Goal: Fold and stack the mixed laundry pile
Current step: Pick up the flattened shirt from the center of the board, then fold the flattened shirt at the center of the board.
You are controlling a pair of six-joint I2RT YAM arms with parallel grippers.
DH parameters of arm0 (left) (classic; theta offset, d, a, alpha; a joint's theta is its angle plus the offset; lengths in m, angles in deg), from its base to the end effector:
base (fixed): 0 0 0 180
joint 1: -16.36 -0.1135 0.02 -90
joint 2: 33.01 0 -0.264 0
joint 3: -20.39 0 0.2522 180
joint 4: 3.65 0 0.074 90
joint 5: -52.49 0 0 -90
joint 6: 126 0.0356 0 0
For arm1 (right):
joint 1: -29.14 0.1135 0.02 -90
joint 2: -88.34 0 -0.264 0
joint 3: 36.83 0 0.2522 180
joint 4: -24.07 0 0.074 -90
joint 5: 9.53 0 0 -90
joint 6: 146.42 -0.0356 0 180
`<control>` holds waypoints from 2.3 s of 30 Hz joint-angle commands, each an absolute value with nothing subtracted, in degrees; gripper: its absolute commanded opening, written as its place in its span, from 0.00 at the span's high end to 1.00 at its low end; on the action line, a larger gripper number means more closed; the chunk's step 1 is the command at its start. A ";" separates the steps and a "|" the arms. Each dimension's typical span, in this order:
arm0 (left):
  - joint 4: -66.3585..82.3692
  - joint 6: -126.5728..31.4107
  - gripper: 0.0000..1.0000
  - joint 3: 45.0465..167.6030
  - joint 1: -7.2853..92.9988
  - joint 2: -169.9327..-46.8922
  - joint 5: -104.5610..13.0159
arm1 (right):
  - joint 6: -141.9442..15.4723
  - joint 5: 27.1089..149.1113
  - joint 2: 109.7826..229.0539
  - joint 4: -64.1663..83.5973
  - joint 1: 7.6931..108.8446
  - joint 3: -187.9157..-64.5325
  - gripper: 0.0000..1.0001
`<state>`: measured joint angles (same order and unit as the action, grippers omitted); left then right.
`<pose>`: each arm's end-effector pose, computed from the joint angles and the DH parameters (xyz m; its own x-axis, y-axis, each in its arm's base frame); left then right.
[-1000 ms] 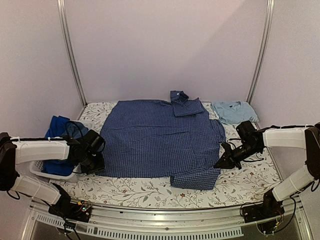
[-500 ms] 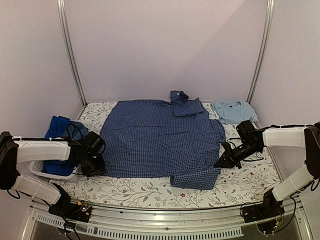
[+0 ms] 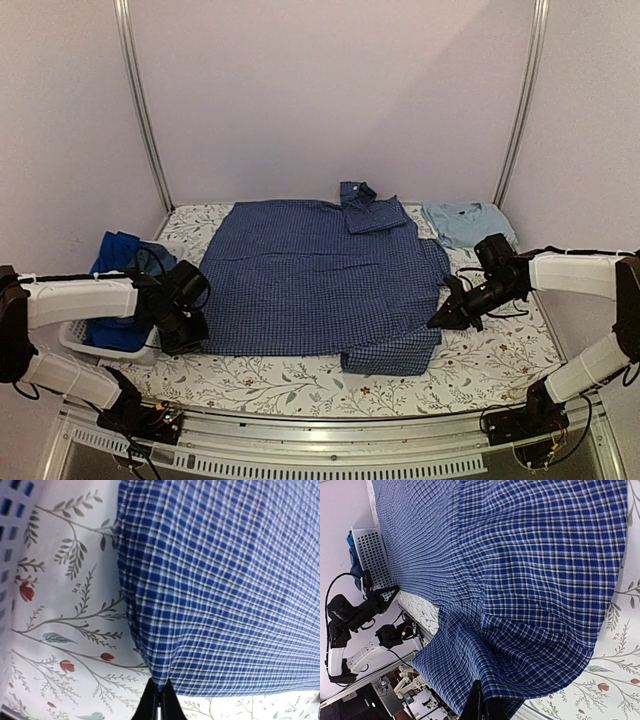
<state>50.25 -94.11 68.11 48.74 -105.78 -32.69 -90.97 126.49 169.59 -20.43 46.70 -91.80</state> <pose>0.1631 -0.0999 0.1514 -0.8794 -0.4442 -0.1713 -0.4290 0.8954 -0.1192 0.2196 0.0964 0.1695 -0.9884 0.1003 0.1142 0.1520 0.6480 0.7463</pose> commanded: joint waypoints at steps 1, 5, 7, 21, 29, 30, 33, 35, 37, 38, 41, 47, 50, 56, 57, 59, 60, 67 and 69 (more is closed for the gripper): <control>57.65 -91.79 1.00 76.04 48.83 -106.32 -28.65 | -90.93 126.38 166.13 -22.01 46.37 -95.38 1.00; 60.16 -89.84 1.00 80.70 47.27 -107.92 -27.57 | -90.39 124.53 167.37 -23.90 45.66 -98.30 1.00; 60.38 -88.16 1.00 82.65 46.11 -108.81 -26.73 | -89.81 124.06 168.71 -24.66 44.09 -100.34 1.00; 53.89 -76.44 1.00 96.98 36.45 -122.61 -24.47 | -82.52 124.22 188.60 -26.52 39.66 -122.18 1.00; 50.93 -73.69 1.00 104.30 34.75 -133.30 -24.33 | -81.23 124.00 198.96 -26.83 38.78 -131.53 1.00; 50.46 -73.58 1.00 105.02 34.76 -134.25 -24.22 | -81.00 123.75 199.77 -26.79 38.79 -132.52 1.00; 49.78 -73.25 1.00 106.71 34.60 -136.82 -23.79 | -80.69 123.18 202.73 -26.87 38.78 -135.60 1.00; 49.49 -73.07 1.00 107.77 34.39 -138.26 -23.40 | -80.75 123.00 204.42 -26.80 38.73 -136.89 1.00; 49.21 -72.57 1.00 108.65 34.14 -139.75 -23.04 | -80.77 122.77 205.70 -26.87 38.72 -137.78 1.00; 49.17 -72.30 1.00 109.35 34.05 -140.33 -22.82 | -80.77 122.62 206.39 -26.82 38.66 -138.05 1.00; 48.77 -71.27 1.00 110.35 33.86 -141.90 -22.47 | -80.67 121.98 207.60 -26.87 38.71 -138.26 1.00; 47.06 -70.04 1.00 111.65 33.45 -145.36 -23.07 | -79.98 120.40 209.83 -26.46 38.66 -137.98 1.00; 47.02 -69.69 1.00 113.10 33.50 -146.95 -22.85 | -80.06 120.20 210.86 -26.28 38.71 -138.67 1.00; 47.24 -69.43 0.97 113.63 33.33 -149.02 -22.11 | -80.07 120.08 212.11 -25.73 38.68 -139.36 1.00; 47.40 -69.51 0.89 113.56 33.28 -149.22 -22.11 | -80.07 120.10 212.29 -25.64 38.68 -139.34 1.00; 48.22 -69.69 0.70 113.56 33.35 -149.26 -22.25 | -79.78 120.04 212.97 -25.57 38.67 -139.36 1.00; 48.48 -69.67 0.61 113.58 33.59 -148.69 -22.18 | -79.38 119.88 213.32 -25.82 38.72 -139.36 1.00; 43.05 -65.56 0.37 110.53 38.76 -139.92 -24.52 | -77.11 117.82 213.76 -25.60 38.91 -135.91 1.00; 42.69 -65.45 0.36 109.85 39.85 -140.77 -26.69 | -76.79 117.07 213.76 -25.33 39.13 -134.42 1.00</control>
